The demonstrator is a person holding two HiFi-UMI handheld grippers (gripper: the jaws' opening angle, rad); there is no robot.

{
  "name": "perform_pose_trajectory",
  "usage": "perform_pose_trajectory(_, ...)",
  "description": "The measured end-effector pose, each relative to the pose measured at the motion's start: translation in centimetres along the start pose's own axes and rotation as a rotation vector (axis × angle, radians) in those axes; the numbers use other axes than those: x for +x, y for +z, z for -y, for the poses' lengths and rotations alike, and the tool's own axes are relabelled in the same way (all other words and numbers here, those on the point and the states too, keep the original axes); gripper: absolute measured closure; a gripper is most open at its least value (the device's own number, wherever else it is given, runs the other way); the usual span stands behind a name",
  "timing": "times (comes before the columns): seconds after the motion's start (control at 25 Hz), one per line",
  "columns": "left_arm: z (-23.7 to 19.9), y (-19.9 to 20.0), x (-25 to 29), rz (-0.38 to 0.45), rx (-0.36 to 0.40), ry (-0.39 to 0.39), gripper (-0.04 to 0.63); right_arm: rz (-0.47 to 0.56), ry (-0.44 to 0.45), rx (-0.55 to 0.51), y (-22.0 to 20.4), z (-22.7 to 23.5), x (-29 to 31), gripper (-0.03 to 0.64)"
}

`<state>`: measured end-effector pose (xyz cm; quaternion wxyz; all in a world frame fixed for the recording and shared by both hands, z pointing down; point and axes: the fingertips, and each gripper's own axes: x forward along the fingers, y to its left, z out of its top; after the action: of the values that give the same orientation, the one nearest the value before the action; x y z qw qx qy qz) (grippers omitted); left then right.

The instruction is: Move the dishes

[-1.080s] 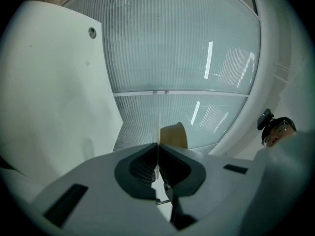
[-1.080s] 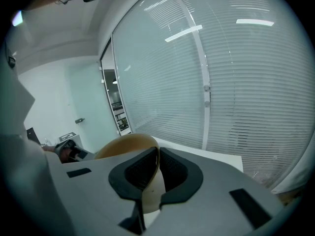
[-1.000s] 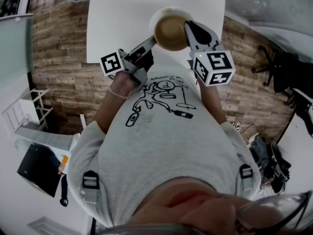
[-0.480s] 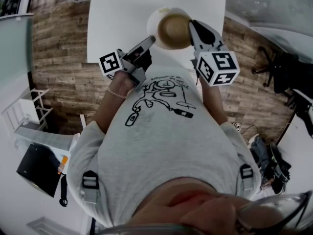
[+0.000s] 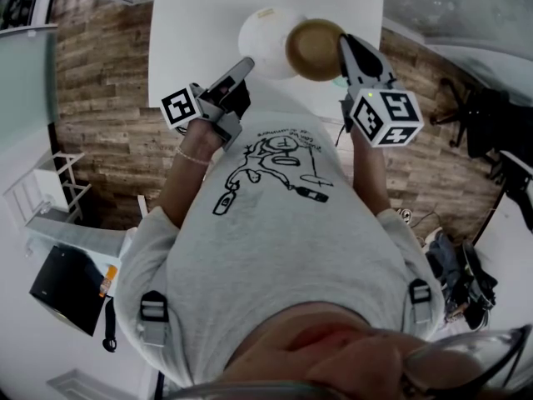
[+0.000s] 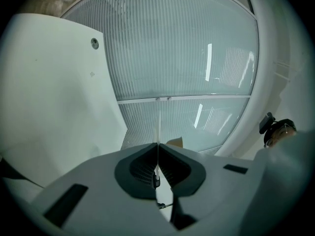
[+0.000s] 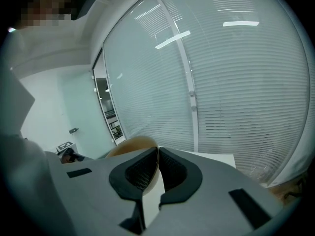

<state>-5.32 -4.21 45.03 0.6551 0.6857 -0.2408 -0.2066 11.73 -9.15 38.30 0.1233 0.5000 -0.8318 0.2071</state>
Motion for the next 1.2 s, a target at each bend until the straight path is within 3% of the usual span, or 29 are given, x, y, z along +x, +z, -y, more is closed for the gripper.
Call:
perform_pose_trajectory(0.52, 0.2, 1.2, -1.0, 0.034, 0.005, -0.003, 0.588, 0.017, -0.136, 0.047, -0.7, 5.7, -3.0, 0.575)
perform_pose_trajectory(0.76, 0.6, 2.3, -2.9, 0.042, 0.011, -0.008, 0.588, 0.03, -0.137, 0.06, -0.9, 3.9, -2.5, 0.575)
perform_pose_trajectory(1.2, 1.7, 2.4, -3.0, 0.076, 0.028, -0.021, 0.588, 0.008, -0.093, 0.177, -6.2, 4.5, -1.0, 0.575)
